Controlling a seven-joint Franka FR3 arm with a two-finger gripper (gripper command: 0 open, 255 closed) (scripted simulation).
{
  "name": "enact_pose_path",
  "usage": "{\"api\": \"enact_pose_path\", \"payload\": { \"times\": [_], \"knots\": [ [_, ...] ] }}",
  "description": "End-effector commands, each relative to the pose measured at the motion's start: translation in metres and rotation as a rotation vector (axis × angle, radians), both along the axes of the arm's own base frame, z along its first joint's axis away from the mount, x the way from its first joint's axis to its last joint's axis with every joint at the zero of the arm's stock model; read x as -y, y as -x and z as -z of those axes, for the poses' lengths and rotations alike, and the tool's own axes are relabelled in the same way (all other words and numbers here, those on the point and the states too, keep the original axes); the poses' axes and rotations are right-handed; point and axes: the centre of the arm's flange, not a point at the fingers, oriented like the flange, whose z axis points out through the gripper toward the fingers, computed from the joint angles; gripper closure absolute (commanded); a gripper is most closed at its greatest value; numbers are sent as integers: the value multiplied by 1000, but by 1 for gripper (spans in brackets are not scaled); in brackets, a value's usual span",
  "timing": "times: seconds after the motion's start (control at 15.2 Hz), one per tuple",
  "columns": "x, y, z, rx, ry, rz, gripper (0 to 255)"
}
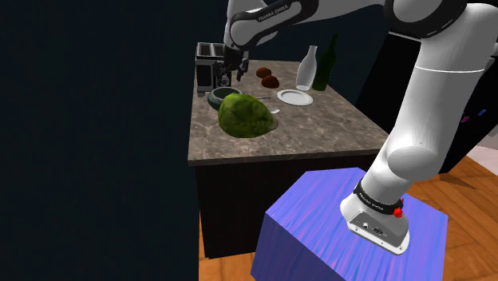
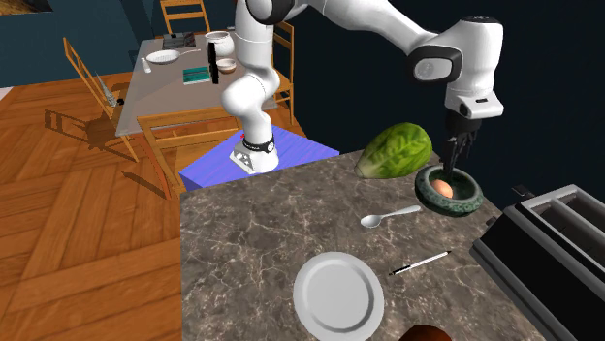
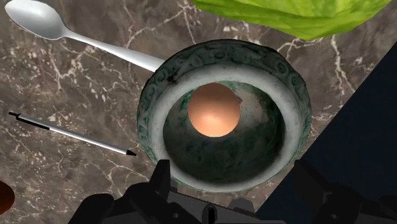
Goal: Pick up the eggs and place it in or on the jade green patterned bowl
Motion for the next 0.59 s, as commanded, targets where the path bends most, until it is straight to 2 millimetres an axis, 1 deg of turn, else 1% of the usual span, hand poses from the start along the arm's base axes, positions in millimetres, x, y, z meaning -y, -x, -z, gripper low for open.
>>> {"api": "enact_pose_path", "payload": {
  "times": [0.0, 0.07, 0.53],
  "knots": [
    [-1, 5, -23, 0, 0, 0, 0],
    [-2, 7, -33, 0, 0, 0, 0],
    [-2, 7, -33, 0, 0, 0, 0]
  ]
}}
